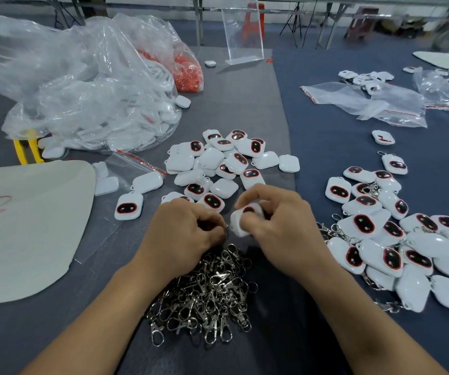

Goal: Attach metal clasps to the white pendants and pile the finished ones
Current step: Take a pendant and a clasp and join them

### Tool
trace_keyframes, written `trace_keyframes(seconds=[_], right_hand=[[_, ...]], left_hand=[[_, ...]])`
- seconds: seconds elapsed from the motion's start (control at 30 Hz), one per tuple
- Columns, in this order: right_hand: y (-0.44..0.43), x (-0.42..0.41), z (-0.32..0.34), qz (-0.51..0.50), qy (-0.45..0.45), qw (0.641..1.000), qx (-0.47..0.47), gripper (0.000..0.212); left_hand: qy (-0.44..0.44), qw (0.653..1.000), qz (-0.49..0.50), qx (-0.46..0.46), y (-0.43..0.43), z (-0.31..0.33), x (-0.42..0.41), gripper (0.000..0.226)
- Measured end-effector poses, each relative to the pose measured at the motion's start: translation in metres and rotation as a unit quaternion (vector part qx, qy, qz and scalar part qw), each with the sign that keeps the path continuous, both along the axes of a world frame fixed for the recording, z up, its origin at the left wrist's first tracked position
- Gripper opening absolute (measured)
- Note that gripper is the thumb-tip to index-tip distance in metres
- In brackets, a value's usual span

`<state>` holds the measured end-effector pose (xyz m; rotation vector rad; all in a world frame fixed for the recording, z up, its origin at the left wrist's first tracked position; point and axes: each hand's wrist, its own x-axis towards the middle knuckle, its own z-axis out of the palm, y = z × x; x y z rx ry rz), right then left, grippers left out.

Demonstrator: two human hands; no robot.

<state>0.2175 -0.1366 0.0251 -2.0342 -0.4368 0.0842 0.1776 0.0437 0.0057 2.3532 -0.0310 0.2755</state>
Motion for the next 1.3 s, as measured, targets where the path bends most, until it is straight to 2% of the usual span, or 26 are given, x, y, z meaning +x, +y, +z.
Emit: trace_keyframes(seconds=[0.17,0.3,0.47,0.63,0.77,0.87,0.97,1.07,1.17,1.23,1.3], right_hand=[[-0.005,0.01,-0.001,-0.049,-0.002,0.998,-0.031,0.019],[-0.007,0.005,0.001,-0.019,-0.023,0.999,-0.031,0.014],[-0.004,0.001,0.003,-0.002,-0.029,0.999,-0.019,0.018],[-0.002,0.002,0.002,0.008,0.051,0.996,0.068,0.019],[-0.001,0.002,0.002,0.035,0.12,0.983,0.134,0.017],[0.0,0.002,0.001,0.051,0.158,0.97,0.176,0.023],[0.001,0.002,0.001,0.068,0.18,0.96,0.202,0.025],[0.001,0.003,0.001,0.074,0.161,0.966,0.187,0.021],[0.0,0.006,-0.003,0.017,0.114,0.986,0.121,0.012],[-0.002,0.011,-0.006,-0.033,0.128,0.986,0.103,0.009],[-0.004,0.015,-0.006,-0.029,0.182,0.972,0.145,0.007]], left_hand=[[-0.022,0.997,0.013,-0.072,-0.004,0.002,0.0,0.01],[0.009,0.985,-0.005,-0.173,-0.006,0.005,0.002,0.011],[0.024,0.975,-0.026,-0.221,-0.007,0.006,0.0,0.013],[0.013,0.964,-0.005,-0.264,-0.009,0.01,-0.001,0.013],[0.007,0.961,-0.003,-0.277,-0.01,0.011,-0.002,0.014],[0.0,0.959,-0.004,-0.283,-0.01,0.012,-0.003,0.012],[-0.009,0.956,0.0,-0.292,-0.01,0.012,-0.003,0.016],[-0.013,0.954,0.015,-0.301,-0.011,0.012,-0.003,0.009],[-0.051,0.969,0.047,-0.237,-0.01,0.012,-0.005,0.014],[-0.1,0.987,0.082,-0.099,-0.008,0.012,-0.007,0.011],[-0.118,0.988,0.088,0.051,-0.009,0.012,-0.01,0.006]])
